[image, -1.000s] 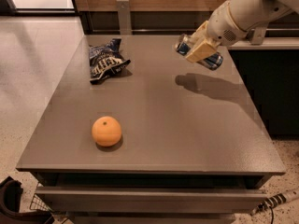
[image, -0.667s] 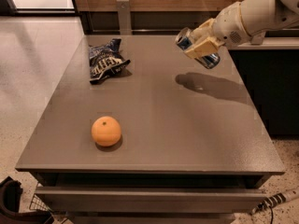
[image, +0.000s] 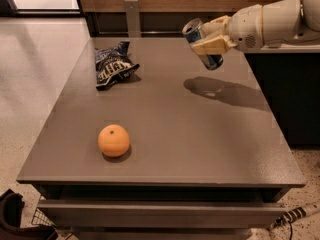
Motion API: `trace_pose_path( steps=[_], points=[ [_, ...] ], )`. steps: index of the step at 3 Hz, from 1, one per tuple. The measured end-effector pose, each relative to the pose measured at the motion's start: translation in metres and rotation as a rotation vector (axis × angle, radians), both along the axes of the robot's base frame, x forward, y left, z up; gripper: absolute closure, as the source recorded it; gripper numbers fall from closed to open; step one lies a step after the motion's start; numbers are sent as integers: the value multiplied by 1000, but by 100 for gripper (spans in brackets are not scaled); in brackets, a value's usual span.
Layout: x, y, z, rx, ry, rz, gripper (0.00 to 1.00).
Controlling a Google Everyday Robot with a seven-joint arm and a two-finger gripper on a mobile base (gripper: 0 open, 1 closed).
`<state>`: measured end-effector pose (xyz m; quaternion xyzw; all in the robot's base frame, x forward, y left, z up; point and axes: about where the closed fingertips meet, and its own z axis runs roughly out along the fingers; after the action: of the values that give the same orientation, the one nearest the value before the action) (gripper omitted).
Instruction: Place redbull can upright
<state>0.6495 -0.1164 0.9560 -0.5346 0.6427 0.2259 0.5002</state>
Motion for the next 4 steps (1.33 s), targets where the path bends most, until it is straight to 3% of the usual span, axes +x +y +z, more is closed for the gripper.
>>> trace_pose_path(
  steps=[3,4],
  points=[
    [12,35,-14,270,16,121,100],
    [16,37,-22,316,21,136,100]
  ],
)
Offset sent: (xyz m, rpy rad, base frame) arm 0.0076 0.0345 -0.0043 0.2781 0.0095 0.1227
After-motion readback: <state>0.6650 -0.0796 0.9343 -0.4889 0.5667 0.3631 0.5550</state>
